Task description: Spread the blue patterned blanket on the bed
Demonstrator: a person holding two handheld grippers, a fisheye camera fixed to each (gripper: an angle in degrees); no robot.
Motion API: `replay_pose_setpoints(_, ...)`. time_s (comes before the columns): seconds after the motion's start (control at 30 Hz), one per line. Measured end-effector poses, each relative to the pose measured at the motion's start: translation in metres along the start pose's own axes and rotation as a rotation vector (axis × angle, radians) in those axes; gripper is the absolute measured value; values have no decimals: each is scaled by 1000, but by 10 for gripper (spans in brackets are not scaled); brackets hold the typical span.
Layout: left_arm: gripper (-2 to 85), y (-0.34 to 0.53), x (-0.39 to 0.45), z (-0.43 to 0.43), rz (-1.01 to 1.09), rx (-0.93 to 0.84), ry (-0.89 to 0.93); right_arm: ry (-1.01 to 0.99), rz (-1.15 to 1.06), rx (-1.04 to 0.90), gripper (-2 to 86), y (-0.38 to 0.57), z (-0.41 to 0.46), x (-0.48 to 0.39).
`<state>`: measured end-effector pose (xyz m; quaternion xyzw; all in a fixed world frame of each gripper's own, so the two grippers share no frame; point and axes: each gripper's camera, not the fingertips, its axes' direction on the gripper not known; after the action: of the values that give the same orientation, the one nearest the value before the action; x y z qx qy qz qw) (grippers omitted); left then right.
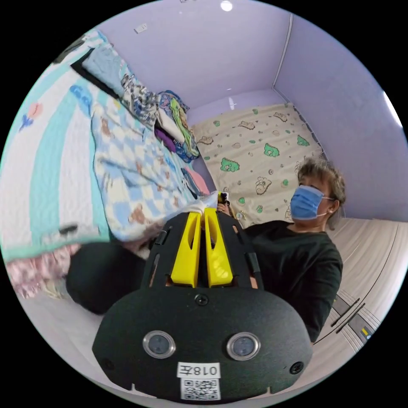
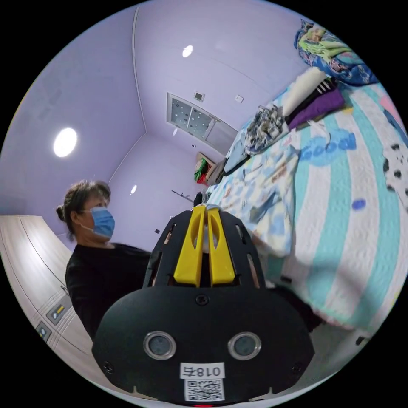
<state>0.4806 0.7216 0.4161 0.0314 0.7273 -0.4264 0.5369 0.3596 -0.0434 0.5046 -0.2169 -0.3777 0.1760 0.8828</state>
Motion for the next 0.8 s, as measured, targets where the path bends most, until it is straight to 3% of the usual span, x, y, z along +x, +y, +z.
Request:
replay_pose_setpoints(0.17, -9, -124, -110, -2, -67, 115, 29, -6, 182, 39, -2, -149, 55, 95)
replay_pose_setpoints(0.33, -9, -167, -256, 20, -371, 259, 18, 43, 495, 89, -1, -195, 103, 186)
replay_pose_setpoints(0.67, -7, -197, -292, 29, -279, 197, 13, 2, 421, 89, 5, -264, 117, 168)
replay_pose_setpoints(0.8, 17, -210, -339, 38, -381, 250, -42, 58, 486, 111, 23, -293, 139, 175)
